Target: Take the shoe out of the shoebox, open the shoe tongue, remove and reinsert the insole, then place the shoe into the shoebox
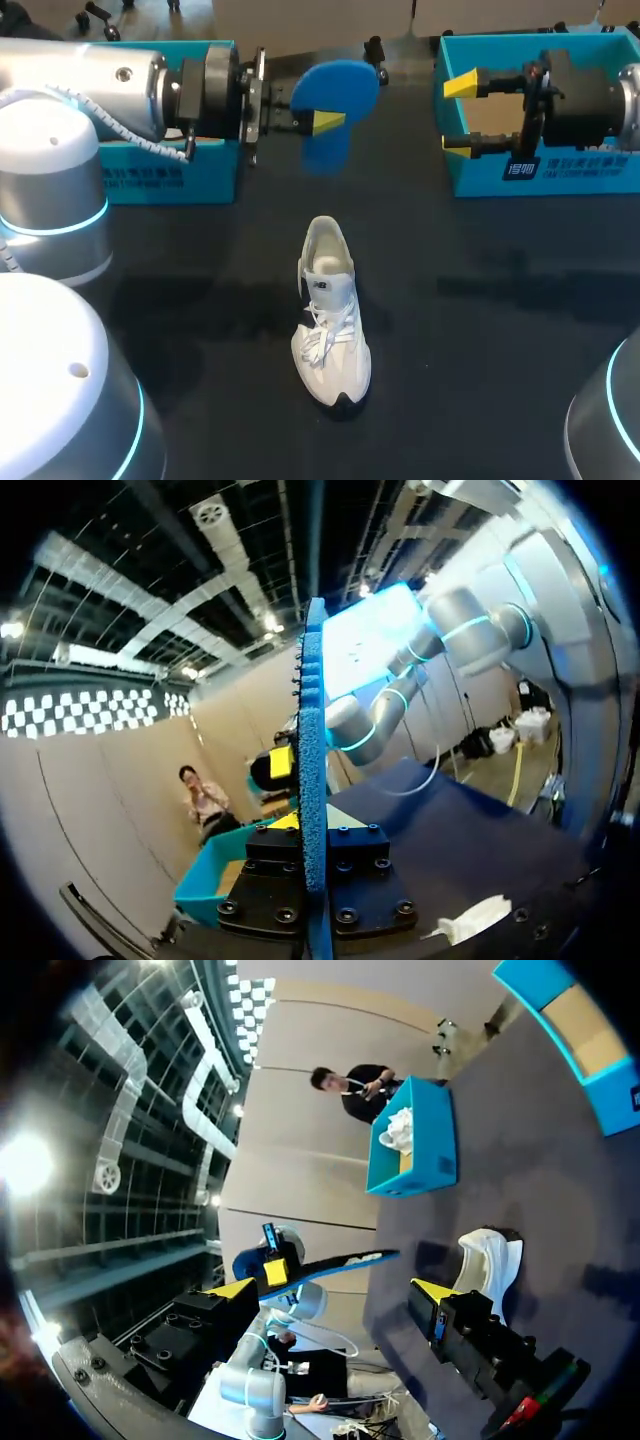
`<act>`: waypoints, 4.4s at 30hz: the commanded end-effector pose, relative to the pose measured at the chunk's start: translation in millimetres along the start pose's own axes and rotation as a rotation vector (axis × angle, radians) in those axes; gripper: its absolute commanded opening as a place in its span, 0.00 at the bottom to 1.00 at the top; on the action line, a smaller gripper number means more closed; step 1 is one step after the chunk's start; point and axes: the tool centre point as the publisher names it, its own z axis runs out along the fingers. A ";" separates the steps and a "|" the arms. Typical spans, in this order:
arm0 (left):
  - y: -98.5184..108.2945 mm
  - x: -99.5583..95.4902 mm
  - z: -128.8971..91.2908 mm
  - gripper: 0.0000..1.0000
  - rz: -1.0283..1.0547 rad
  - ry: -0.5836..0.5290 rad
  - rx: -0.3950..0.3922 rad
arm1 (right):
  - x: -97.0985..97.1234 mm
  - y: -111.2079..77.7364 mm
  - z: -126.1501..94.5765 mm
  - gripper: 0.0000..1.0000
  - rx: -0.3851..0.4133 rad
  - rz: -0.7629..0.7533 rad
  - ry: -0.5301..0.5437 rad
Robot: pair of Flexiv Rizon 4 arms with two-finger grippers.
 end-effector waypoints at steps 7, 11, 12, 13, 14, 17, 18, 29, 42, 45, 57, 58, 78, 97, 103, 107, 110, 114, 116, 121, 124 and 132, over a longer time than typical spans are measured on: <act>7.2 -0.6 0.7 0.00 -1.251 -0.016 0.030 | 0.1 -0.1 1.1 1.00 -0.001 0.001 -0.001; 8.6 -4.0 1.2 0.00 -1.396 -0.039 0.078 | 0.1 -0.1 1.1 1.00 -0.001 0.001 -0.001; 8.5 -4.6 1.0 0.00 -1.434 -0.026 0.090 | 0.1 -0.1 1.1 1.00 -0.001 0.001 -0.001; 8.3 -5.1 0.8 0.00 -1.469 -0.027 0.102 | 0.1 -0.1 1.1 1.00 -0.001 0.001 -0.001; 8.4 -5.5 0.6 0.00 -1.504 -0.020 0.113 | 0.1 -0.1 1.1 1.00 -0.001 0.001 -0.001; 10.1 -5.8 1.2 0.00 -1.600 -0.007 0.147 | 0.1 -0.1 1.1 1.00 -0.001 0.001 -0.001; 11.4 -6.2 1.4 0.00 -1.634 -0.019 0.160 | 0.1 -0.1 1.1 1.00 -0.001 0.001 -0.001; 12.2 -12.2 1.4 0.00 -1.863 -0.113 0.326 | 26.3 -1.3 -4.0 1.00 -0.040 0.026 -0.113; 14.8 -13.5 3.8 0.00 -1.858 -0.131 0.311 | 63.0 -2.0 3.1 1.00 -0.039 0.163 -0.369; 14.8 -13.5 3.8 0.00 -1.858 -0.131 0.311 | 68.8 -0.1 7.3 1.00 -0.028 0.190 -0.431; 14.8 -13.5 3.8 0.00 -1.858 -0.131 0.311 | 92.8 5.7 18.2 1.00 0.025 0.248 -0.646; 14.8 -13.7 3.8 0.00 -1.861 -0.123 0.303 | 94.9 5.9 19.1 1.00 0.028 0.256 -0.658; 21.4 -17.6 7.2 0.00 -1.972 0.146 0.096 | 121.7 4.0 39.1 1.00 0.116 0.321 -0.876; 28.7 -25.1 20.5 0.00 -2.021 0.178 0.083 | 152.8 1.6 71.9 1.00 0.133 0.355 -1.157; 28.7 -25.1 20.5 0.00 -2.021 0.178 0.083 | 152.5 1.6 72.7 1.00 0.138 0.376 -1.167; 28.7 -25.1 20.5 0.00 -2.021 0.178 0.083 | 152.5 1.6 72.7 1.00 0.138 0.376 -1.167; 28.7 -25.1 20.5 0.00 -2.021 0.178 0.083 | 152.5 1.6 72.7 1.00 0.138 0.376 -1.167; 28.7 -25.1 20.5 0.00 -2.021 0.178 0.083 | 152.5 1.6 72.7 1.00 0.138 0.376 -1.167; 28.7 -25.1 20.5 0.00 -2.021 0.178 0.083 | 152.5 1.6 72.7 1.00 0.138 0.376 -1.167; 28.7 -25.1 20.5 0.00 -2.021 0.178 0.083 | 147.3 7.9 68.9 1.00 0.014 0.215 -1.230; 28.7 -25.1 20.5 0.00 -2.021 0.178 0.083 | 146.4 9.3 71.6 1.00 -0.007 0.169 -1.247; 28.7 -25.1 20.5 0.00 -2.021 0.178 0.083 | 143.5 4.5 90.7 1.00 0.016 0.144 -1.295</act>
